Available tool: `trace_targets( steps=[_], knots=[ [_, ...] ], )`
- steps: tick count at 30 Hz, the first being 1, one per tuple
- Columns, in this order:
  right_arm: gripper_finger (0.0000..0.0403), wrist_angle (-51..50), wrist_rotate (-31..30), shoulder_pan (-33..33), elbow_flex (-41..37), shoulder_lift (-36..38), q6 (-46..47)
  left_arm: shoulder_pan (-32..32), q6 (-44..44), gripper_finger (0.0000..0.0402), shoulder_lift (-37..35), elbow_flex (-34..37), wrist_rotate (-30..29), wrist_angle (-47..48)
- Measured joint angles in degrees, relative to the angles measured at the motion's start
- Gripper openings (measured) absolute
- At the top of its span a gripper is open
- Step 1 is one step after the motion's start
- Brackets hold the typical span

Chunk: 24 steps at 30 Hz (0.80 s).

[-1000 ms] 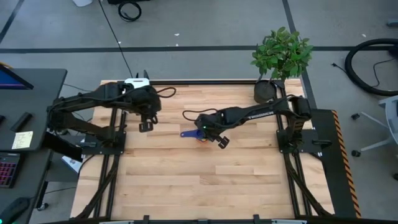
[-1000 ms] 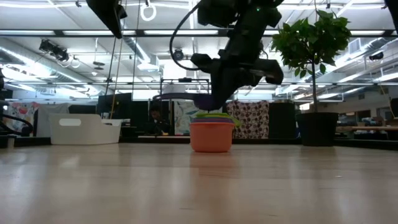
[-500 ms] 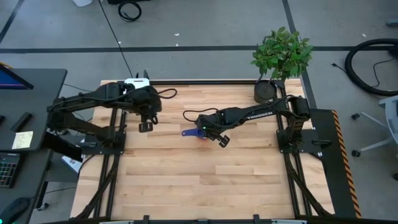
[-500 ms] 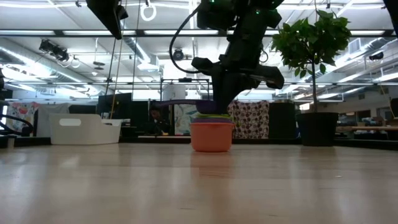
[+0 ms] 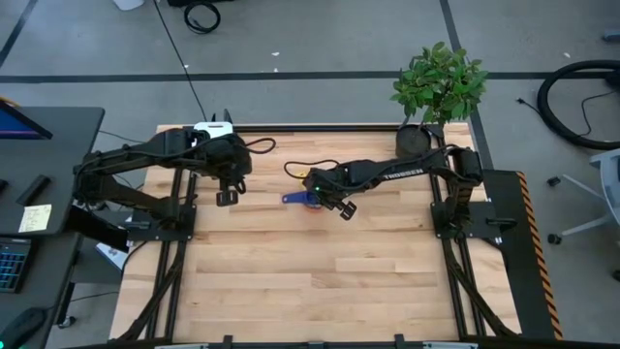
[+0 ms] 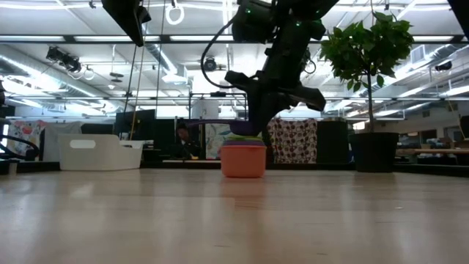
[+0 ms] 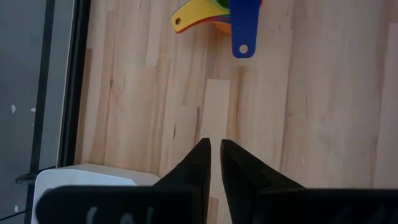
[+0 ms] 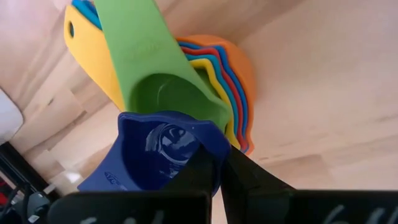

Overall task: Nest measuring cups in basket
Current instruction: Stack the dark blue measuring cup on top of the green measuring cup

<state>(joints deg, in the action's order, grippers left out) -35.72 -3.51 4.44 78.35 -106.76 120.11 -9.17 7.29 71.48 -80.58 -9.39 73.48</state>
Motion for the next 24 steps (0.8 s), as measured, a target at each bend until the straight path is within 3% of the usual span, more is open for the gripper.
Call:
trace_targets(
  steps=[24],
  knots=[
    [0.0015, 0.9, -1.0, 1.4, 0.2, 0.0, -4.8, 0.0, -0.1, 0.0043, 0.0, 0.0, 0.0, -0.4]
  ],
)
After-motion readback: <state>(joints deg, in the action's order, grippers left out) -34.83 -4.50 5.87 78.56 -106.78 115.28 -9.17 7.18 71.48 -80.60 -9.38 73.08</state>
